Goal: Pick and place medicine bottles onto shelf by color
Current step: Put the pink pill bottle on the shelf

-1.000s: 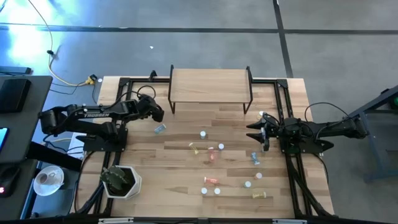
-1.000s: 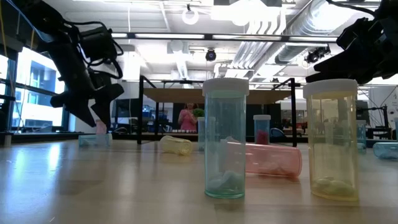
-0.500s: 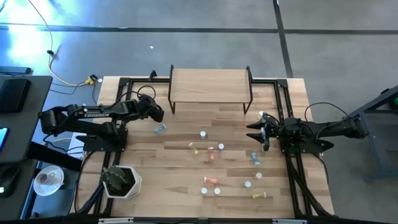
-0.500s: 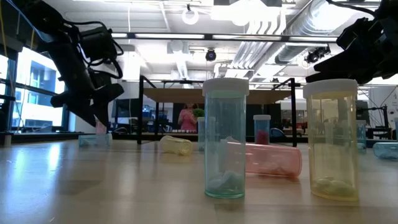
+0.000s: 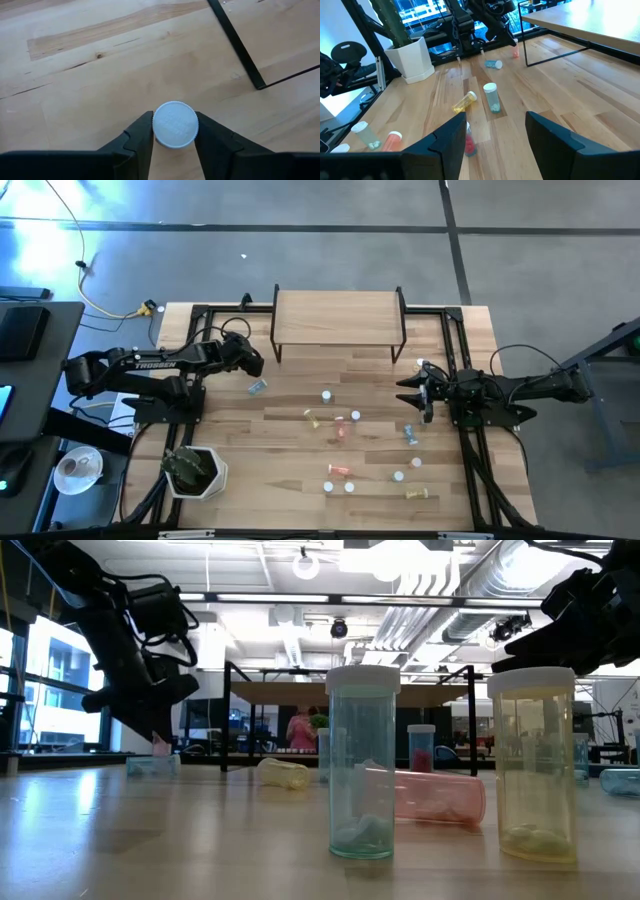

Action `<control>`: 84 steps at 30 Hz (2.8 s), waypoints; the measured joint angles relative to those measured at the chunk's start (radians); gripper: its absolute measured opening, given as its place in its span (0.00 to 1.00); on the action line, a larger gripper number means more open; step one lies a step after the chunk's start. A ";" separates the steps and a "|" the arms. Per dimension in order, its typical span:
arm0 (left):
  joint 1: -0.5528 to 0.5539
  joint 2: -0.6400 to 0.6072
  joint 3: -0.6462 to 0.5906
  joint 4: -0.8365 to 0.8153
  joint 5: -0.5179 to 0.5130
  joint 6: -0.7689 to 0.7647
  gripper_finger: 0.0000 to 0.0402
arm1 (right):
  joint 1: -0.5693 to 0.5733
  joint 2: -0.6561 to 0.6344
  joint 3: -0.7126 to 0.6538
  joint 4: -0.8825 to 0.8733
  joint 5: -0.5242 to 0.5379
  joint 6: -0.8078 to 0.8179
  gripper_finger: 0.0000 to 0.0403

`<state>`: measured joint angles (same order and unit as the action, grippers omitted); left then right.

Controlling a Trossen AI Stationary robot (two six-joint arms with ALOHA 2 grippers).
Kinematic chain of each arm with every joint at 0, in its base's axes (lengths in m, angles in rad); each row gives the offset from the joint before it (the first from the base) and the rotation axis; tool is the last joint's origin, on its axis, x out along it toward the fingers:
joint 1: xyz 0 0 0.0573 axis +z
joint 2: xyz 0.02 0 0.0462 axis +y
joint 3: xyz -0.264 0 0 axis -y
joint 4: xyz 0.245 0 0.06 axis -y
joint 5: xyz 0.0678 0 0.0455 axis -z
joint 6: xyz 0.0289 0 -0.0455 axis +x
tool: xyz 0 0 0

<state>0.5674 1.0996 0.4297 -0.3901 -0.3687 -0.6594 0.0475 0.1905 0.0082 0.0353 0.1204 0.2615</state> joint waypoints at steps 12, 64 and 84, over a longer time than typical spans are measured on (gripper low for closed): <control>0.000 0.000 0.024 -0.007 0.022 0.018 0.29 | 0.000 0.000 0.000 0.000 0.000 0.000 0.48; 0.166 0.370 1.126 -0.207 0.116 0.712 0.29 | 0.000 0.000 0.000 0.000 0.000 0.000 0.48; 0.171 0.545 1.125 -0.378 0.244 0.715 0.29 | 0.000 0.000 0.000 0.000 0.000 0.000 0.48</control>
<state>0.7386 1.6447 1.5551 -0.7682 -0.1245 0.0558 0.0478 0.1905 0.0082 0.0350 0.1207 0.2615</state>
